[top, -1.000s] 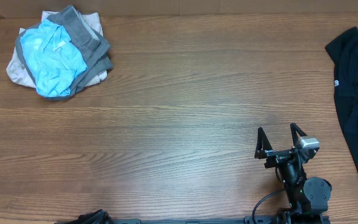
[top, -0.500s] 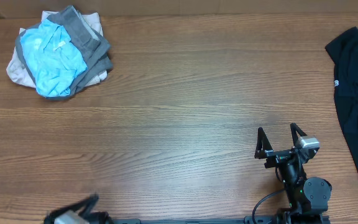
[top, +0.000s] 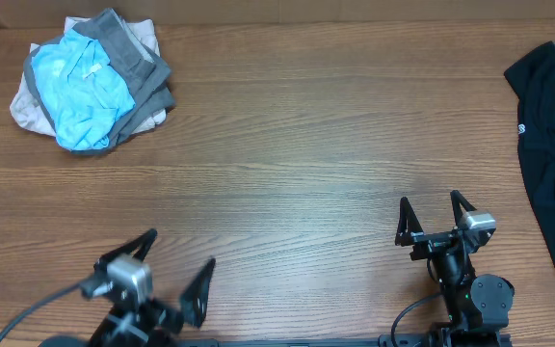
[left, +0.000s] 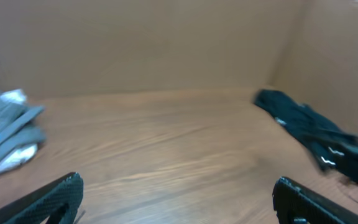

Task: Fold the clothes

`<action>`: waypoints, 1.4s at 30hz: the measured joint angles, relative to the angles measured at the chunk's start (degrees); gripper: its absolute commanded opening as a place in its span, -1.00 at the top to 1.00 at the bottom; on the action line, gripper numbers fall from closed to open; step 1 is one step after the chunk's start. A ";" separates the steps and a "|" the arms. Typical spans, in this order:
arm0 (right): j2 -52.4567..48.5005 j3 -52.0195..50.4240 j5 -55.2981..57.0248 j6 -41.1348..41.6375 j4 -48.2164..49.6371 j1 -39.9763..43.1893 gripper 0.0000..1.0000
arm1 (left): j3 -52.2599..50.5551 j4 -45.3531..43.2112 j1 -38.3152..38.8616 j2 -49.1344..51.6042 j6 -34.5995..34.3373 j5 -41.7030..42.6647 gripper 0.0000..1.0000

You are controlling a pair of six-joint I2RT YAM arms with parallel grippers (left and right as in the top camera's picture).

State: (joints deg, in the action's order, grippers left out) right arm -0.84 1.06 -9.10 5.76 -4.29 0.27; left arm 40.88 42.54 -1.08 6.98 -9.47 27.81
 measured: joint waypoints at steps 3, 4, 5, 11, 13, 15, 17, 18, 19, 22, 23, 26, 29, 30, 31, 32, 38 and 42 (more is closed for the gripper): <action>0.00 0.00 0.15 -0.02 0.02 0.00 -1.00 | -7.98 -6.82 0.42 -2.60 -3.13 -5.11 -1.00; 0.00 0.00 0.13 0.00 0.04 0.00 -1.00 | -10.34 -9.18 0.74 -3.54 -3.85 -6.69 -0.99; 0.00 0.00 0.13 -0.04 0.02 0.00 -1.00 | -12.41 -11.26 1.01 -4.33 -4.24 -8.02 -1.00; 0.00 0.00 0.15 -0.02 0.07 0.00 -1.00 | -22.80 -22.40 1.49 -5.92 -5.62 -14.08 -1.00; 0.00 0.00 0.13 -0.02 0.00 0.02 -1.00 | -25.81 -25.53 1.49 -5.97 -5.51 -15.65 -1.00; 0.00 0.00 0.17 0.00 0.02 0.00 -1.00 | -28.39 -28.63 1.49 -5.97 -4.90 -16.70 -1.00; 0.00 0.00 0.13 0.00 -0.02 0.00 -1.00 | -30.93 -31.80 1.49 -5.99 -3.48 -17.42 -1.00; 0.00 0.00 0.13 0.00 0.02 0.00 -1.00 | -31.76 -32.83 1.49 -5.99 -2.82 -17.59 -1.00; 0.00 0.00 0.13 -0.02 0.00 0.00 -1.00 | -32.76 -34.01 1.49 -5.99 -2.01 -17.73 -1.00; 0.00 0.00 0.15 0.00 0.02 0.00 -1.00 | -35.54 -36.06 1.49 -6.01 0.57 -18.32 -0.99; 0.00 0.00 0.15 -0.02 0.00 0.00 -1.00 | -36.52 -36.63 1.49 -6.03 1.16 -18.69 -1.00; 0.00 0.00 0.13 -0.02 0.00 0.00 -1.00 | -38.75 -37.00 1.42 -6.03 2.40 -19.96 -1.00; 0.00 0.00 0.11 0.00 0.02 0.00 -1.00 | -39.80 -37.88 1.01 -6.01 3.19 -20.85 -0.99; 0.00 0.00 0.13 -0.02 0.00 0.02 -1.00 | -39.82 -38.10 0.92 -6.03 3.58 -21.05 -1.00; 0.00 0.00 0.15 -0.02 0.02 0.00 -1.00 | -39.82 -38.10 0.85 -6.03 3.89 -21.20 -1.00; 0.00 0.00 0.15 -0.02 0.02 0.00 -1.00 | -39.85 -38.07 0.83 -6.03 4.17 -21.24 -1.00; 0.00 0.00 0.15 0.00 0.04 0.00 -1.00 | -40.17 -42.47 0.22 -6.03 5.70 -21.20 -1.00; 0.00 0.00 0.15 0.00 0.02 0.00 -1.00 | -40.19 -45.97 0.13 -6.08 7.21 -21.20 -0.99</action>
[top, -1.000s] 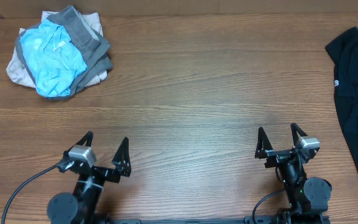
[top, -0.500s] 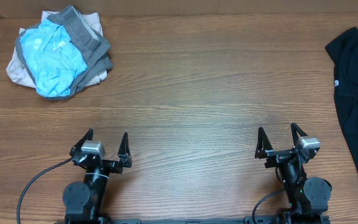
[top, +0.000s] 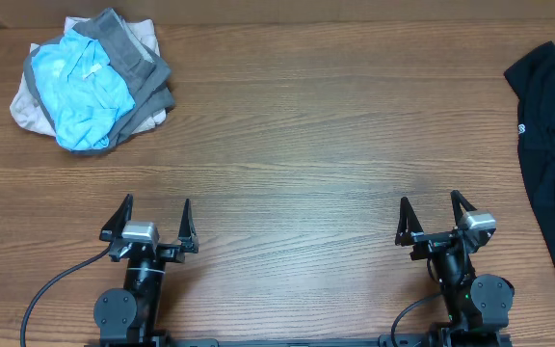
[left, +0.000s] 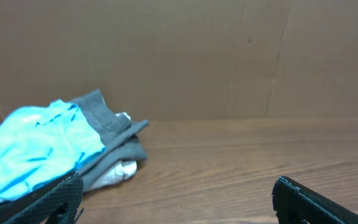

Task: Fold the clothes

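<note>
A pile of clothes (top: 90, 82) lies at the table's far left: a light blue garment (left: 39, 146) on top of grey and beige pieces. A black garment (top: 552, 145) is spread along the right edge. My left gripper (top: 152, 214) stands open near the front left, pointing toward the pile, with nothing between its fingers (left: 48, 202). My right gripper (top: 432, 214) stands open near the front right, also empty.
The wooden table (top: 306, 145) runs bare between the pile and the black garment. A brown cardboard wall (left: 185, 56) rises behind the table's far edge. A cable (top: 41, 299) trails from the left arm's base.
My left arm has turned from facing right, toward the black garment, to facing straight ahead at the pile. Its jaws stay open. The right arm and both garments have not moved.
</note>
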`<action>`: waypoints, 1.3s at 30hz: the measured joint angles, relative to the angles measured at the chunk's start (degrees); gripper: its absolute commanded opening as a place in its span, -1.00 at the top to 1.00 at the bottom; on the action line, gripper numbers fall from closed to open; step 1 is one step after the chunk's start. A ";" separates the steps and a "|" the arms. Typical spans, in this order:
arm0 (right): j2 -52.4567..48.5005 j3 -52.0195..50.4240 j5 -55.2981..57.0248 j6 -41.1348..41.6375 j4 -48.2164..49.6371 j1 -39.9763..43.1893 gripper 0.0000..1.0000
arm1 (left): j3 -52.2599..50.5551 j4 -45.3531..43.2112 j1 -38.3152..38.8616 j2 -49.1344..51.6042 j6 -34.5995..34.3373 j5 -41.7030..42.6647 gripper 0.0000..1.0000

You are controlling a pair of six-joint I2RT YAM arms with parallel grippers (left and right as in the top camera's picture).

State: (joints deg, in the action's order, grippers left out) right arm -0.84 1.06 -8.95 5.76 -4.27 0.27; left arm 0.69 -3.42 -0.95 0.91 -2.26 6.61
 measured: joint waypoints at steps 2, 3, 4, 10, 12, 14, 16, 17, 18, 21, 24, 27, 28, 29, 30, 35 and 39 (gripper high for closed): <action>0.00 0.00 0.00 0.00 -0.02 0.00 -1.00 | -0.02 0.37 -0.68 0.00 0.66 0.02 -1.00; 0.00 0.00 -0.02 0.00 0.00 0.00 -1.00 | -0.02 0.79 -1.09 0.00 0.83 0.00 -1.00; 0.00 0.00 -0.02 -0.02 -0.02 0.02 -1.00 | -0.02 1.44 -1.44 0.00 0.98 0.00 -1.00; 0.00 0.00 0.00 -0.02 0.00 0.02 -1.00 | -0.09 6.84 -1.79 0.00 1.22 -0.04 -1.00; 0.00 0.00 0.00 -0.02 0.00 0.00 -1.00 | -0.13 7.26 -1.79 0.00 1.22 -0.09 -1.00; 0.00 0.00 0.00 -0.02 0.00 0.02 -1.00 | -0.13 7.26 -1.79 0.00 1.22 -0.09 -1.00; 0.00 0.00 -0.02 0.00 0.00 0.00 -1.00 | -0.13 7.26 -1.79 0.00 1.22 -0.09 -1.00; 0.00 0.00 0.00 -0.02 0.00 0.02 -1.00 | -0.13 7.26 -1.79 0.00 1.22 -0.09 -1.00; 0.00 0.00 -0.02 -0.02 0.02 0.02 -1.00 | -0.13 7.26 -1.79 0.00 1.22 -0.09 -1.00; 0.00 0.00 0.00 0.00 -0.02 0.00 -1.00 | -0.13 7.26 -1.79 -0.02 1.22 -0.13 -1.00; 0.00 0.00 -0.02 -0.02 0.02 0.02 -1.00 | -0.13 7.26 -1.79 0.00 1.22 -0.26 -1.00; 0.00 0.00 -0.02 -0.02 0.02 0.00 -1.00 | -0.13 7.26 -1.79 0.00 1.22 -0.26 -1.00; 0.00 0.00 0.00 0.02 -0.02 0.00 -1.00 | -0.13 7.28 -1.79 -0.02 1.22 -0.26 -1.00; 0.00 0.00 0.00 0.02 0.00 0.02 -1.00 | -0.13 7.28 -1.79 0.00 1.22 -0.26 -0.99; 0.00 0.00 -0.02 -0.02 0.02 0.00 -1.00 | -0.13 7.28 -1.79 0.00 1.22 -0.26 -1.00; 0.00 0.00 0.00 -0.02 0.00 0.00 -1.00 | -0.13 7.26 -1.79 0.00 1.22 -0.26 -1.00; 0.00 0.00 -0.02 0.00 0.00 -0.04 -1.00 | -0.13 7.28 -1.79 0.00 1.22 -0.26 -1.00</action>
